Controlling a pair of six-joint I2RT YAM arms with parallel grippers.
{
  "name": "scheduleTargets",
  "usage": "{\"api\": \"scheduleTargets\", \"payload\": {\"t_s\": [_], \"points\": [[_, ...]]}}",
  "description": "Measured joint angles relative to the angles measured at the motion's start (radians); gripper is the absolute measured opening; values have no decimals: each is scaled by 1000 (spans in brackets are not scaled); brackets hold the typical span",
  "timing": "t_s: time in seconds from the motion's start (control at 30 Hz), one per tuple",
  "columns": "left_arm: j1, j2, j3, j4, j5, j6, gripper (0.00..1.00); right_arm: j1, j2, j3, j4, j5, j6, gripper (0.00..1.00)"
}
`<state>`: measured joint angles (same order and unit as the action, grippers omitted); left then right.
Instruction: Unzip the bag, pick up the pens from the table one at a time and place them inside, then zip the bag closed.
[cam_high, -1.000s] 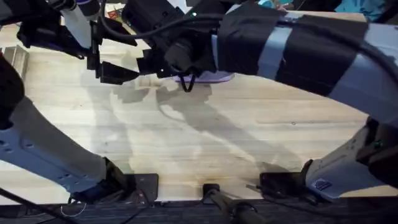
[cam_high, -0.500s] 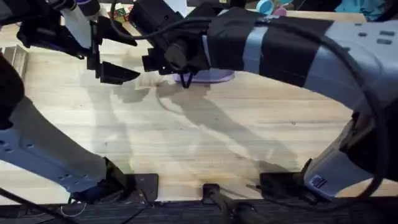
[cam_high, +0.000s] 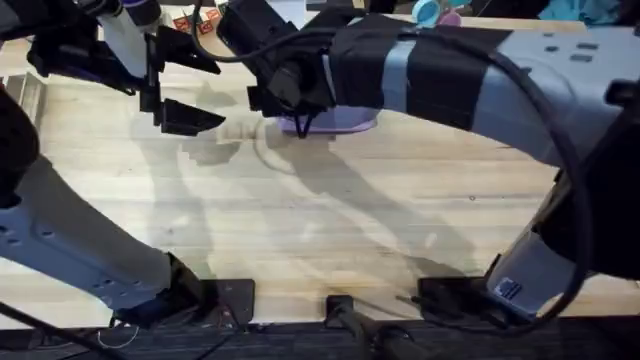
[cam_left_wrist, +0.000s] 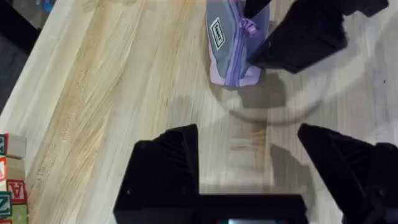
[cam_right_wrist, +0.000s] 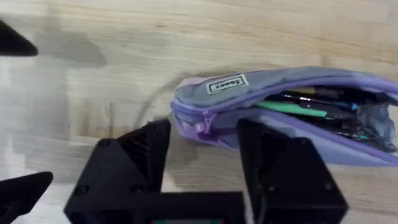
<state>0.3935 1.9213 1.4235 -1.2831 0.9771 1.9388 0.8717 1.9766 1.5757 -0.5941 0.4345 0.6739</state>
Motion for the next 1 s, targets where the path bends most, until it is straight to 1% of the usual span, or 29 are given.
{"api": "scheduleTargets", "payload": {"t_s": [0.07, 0.1, 0.13, 0.23, 0.33, 0.37, 0.77, 1.0], "points": [[0, 0, 0, 0, 0, 0, 993, -3, 0, 0, 0, -1, 1, 548], [0, 0, 0, 0, 0, 0, 993, -3, 0, 0, 2, -4, 2, 524], [0, 0, 0, 0, 0, 0, 993, -2, 1, 0, 3, -5, 3, 473], [0, 0, 0, 0, 0, 0, 994, -2, 5, 0, 3, -9, 3, 306], [0, 0, 0, 0, 0, 0, 994, -2, 8, 0, 3, -13, 7, 76], [0, 0, 0, 0, 0, 0, 994, -2, 8, 0, 5, -14, 7, 45], [0, 0, 0, 0, 0, 0, 994, -4, 8, 0, -1, -16, 7, 31], [0, 0, 0, 0, 0, 0, 993, -4, -2, 0, -5, -17, -42, 31]]}}
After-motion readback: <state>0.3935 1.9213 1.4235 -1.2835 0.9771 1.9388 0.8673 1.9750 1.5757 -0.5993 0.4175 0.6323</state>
